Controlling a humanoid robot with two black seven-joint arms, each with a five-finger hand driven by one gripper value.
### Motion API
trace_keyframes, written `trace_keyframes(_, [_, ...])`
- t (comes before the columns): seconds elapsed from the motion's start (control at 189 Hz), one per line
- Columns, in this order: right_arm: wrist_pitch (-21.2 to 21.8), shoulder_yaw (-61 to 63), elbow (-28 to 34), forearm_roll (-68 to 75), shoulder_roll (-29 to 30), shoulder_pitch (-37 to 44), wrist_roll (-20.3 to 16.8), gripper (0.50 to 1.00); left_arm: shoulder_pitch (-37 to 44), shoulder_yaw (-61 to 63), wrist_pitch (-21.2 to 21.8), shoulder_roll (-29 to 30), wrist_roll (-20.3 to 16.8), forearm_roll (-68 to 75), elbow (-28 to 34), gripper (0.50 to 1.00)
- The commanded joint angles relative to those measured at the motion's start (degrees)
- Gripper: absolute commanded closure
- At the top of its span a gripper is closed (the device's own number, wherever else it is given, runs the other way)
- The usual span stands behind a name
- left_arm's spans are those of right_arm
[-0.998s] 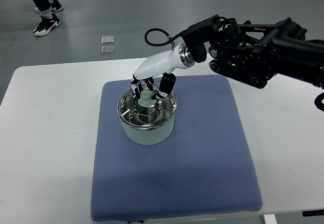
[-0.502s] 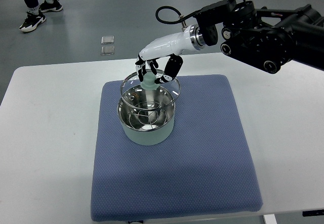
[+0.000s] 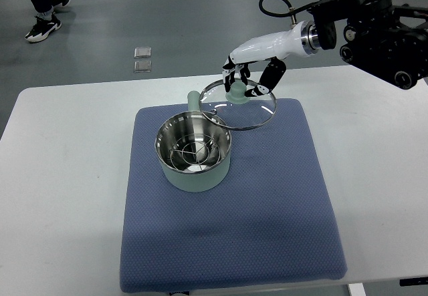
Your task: Open lid and place right of pot
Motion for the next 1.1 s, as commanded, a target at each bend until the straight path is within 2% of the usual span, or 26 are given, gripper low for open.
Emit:
trace_keyframes(0.0, [-0.22,-0.01,-0.14,-0.1,-2.14,-1.95,0.67,0.987,0.01,0.01,0.0,0.0,0.0,-0.04,0.0,0.5])
trace_keyframes(0.354, [-2.42,0.08,-3.22,-0.1,-2.93,-8.98,2.07,0.983,0.01,0.01,0.26,0.0,0.0,-0.04,0.18,0.5])
trace_keyframes(0.359, [-3.81,0.08,-3.74,-0.19,-2.75,-10.63,1.99,0.971,0.01,0.01,0.26,0.0,0.09,-0.04,0.18,0.5])
trace_keyframes(0.386, [-4.26,0.08,-4.1,-0.19,-2.57,-11.26,1.98,0.963,0.01,0.01,0.26,0.0,0.09,-0.04,0.18,0.5])
trace_keyframes(0.412, [-5.14,0.08,-4.54,-0.1,-2.4,-12.14,1.98,0.932,0.01,0.01,0.26,0.0,0.09,-0.04,0.09,0.5])
trace_keyframes(0.46, [-5.14,0.08,-4.54,-0.1,-2.4,-12.14,1.98,0.932,0.01,0.01,0.26,0.0,0.09,-0.04,0.09,0.5])
trace_keyframes(0.465, [-7.15,0.08,-4.89,-0.1,-2.22,-13.53,1.98,0.843,0.01,0.01,0.26,0.0,0.09,-0.04,0.09,0.5])
trace_keyframes(0.47, [-7.17,0.08,-4.89,-0.1,-2.22,-13.55,1.98,0.842,0.01,0.01,0.26,0.0,0.09,-0.04,0.09,0.5])
trace_keyframes(0.475, [-7.6,0.08,-4.89,-0.01,-2.22,-13.9,1.98,0.81,0.01,0.01,0.26,0.0,0.09,-0.04,0.09,0.5])
trace_keyframes(0.528, [-7.6,0.08,-4.89,-0.01,-2.22,-13.9,1.98,0.81,0.01,0.01,0.26,0.0,0.09,-0.04,0.09,0.5])
trace_keyframes(0.533, [-9.95,0.51,-4.89,-0.01,-1.96,-15.12,1.98,0.678,0.01,-0.08,0.26,0.0,0.0,-0.04,0.09,0.5])
trace_keyframes(0.576, [-11.47,1.22,-4.89,0.43,-1.96,-16.09,1.98,0.609,0.01,0.01,0.26,0.0,0.0,-0.04,0.09,0.5])
trace_keyframes(0.592, [-11.65,1.39,-4.89,0.52,-1.96,-16.27,1.98,0.601,0.01,0.01,0.26,0.0,0.0,-0.04,0.09,0.5])
trace_keyframes(0.702, [-12.26,3.77,-4.98,2.45,-1.78,-17.24,1.98,0.587,0.01,0.01,0.26,0.0,0.09,-0.04,0.18,0.5])
trace_keyframes(0.803, [-10.59,6.05,-5.15,7.11,-1.78,-17.42,1.46,0.587,0.01,0.01,0.35,0.0,0.09,0.05,0.09,0.5])
trace_keyframes(0.866, [-7.6,6.23,-5.77,12.12,-1.7,-17.5,0.4,0.587,0.01,0.01,0.35,0.0,0.09,0.05,0.09,0.5])
trace_keyframes(0.967, [-1.99,6.4,-6.91,24.67,-1.43,-17.68,-3.72,0.587,0.09,0.01,0.35,0.0,0.09,0.05,0.09,0.5])
trace_keyframes(0.998, [-1.28,6.4,-7.09,27.59,-1.17,-17.86,-4.87,0.587,0.01,0.01,0.35,0.0,0.09,-0.04,0.09,0.5])
trace_keyframes(1.093, [0.31,6.58,-8.67,43.05,0.5,-19.7,-11.46,0.587,0.1,0.01,0.35,0.0,0.09,0.05,0.0,0.5])
